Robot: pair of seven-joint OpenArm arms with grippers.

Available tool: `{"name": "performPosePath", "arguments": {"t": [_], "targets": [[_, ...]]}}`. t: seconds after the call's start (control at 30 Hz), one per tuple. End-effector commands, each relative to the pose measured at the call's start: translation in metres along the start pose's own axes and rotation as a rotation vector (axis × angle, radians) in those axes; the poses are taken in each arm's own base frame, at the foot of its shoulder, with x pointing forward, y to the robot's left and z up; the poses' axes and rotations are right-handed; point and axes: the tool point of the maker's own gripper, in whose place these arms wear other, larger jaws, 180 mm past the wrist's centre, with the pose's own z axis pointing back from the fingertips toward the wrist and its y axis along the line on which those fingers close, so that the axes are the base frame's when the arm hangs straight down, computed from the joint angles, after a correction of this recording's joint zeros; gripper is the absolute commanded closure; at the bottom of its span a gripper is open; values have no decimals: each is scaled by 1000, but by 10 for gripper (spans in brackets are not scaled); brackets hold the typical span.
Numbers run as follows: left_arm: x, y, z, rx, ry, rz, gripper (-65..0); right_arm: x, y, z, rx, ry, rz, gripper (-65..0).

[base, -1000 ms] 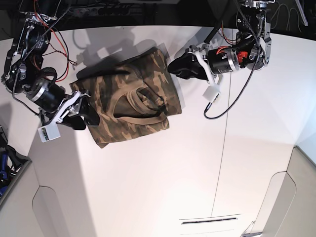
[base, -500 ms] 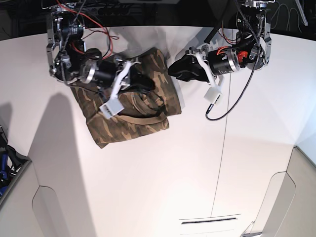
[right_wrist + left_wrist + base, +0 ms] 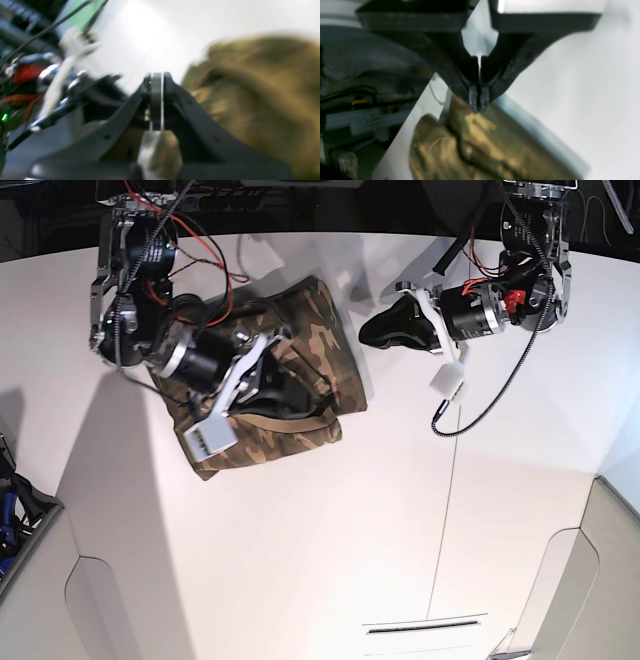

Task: Fold the T-shirt properly
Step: 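Grasp the bundle's folded edge with the left gripper and tuck it under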

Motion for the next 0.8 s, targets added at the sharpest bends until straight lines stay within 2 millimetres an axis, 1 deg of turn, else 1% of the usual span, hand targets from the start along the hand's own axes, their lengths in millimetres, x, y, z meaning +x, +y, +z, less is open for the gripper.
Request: {"name": "performPosePath", "arguments": {"t": [0.0,0.13,0.2,0.23,0.3,0.37,0.43,0.47,0.53,0.6,0.67,0.7,0.73,0.77], "targets": [[21,-14,3,-39,-61,-50,0,28,-8,8,-22,-82,34,0],[41,-45,5,-101,-117,-124,0,61,-63,38,-232,-191,64,0],[45,-60,0,-139,-131,-141,0,71,-82,47,-291,-242,64,0],[44,-67,-4,-159,-131,-140,0,76,-89,48,-301,-257,62,0],[41,-78,-18,-187,-126,-143,0,80,-103,44,-305,-254,50,0],[38,-88,-34,-198,-127,-154,0,86,-116,35,-297,-248,24,0],[41,-95,-50,-203,-154,-165,0,92,-130,24,-286,-246,-12,0],[44,-95,-58,-189,-166,-171,0,94,-136,18,-279,-243,-33,0],[48,-78,-75,-78,-160,-143,0,94,-146,6,-266,-223,-75,0],[49,-53,-86,44,-146,-114,0,89,-154,-3,-255,-201,-117,0],[50,-29,-92,135,-133,-80,0,80,-159,-11,-247,-177,-157,0],[49,-21,-94,162,-121,-69,0,75,-161,-13,-245,-165,-173,0],[49,-15,-95,182,-112,-69,-33,68,-162,-15,-245,-153,-187,0],[50,-10,-96,200,-106,-68,-103,62,-163,-16,-246,-142,-200,0]]}}
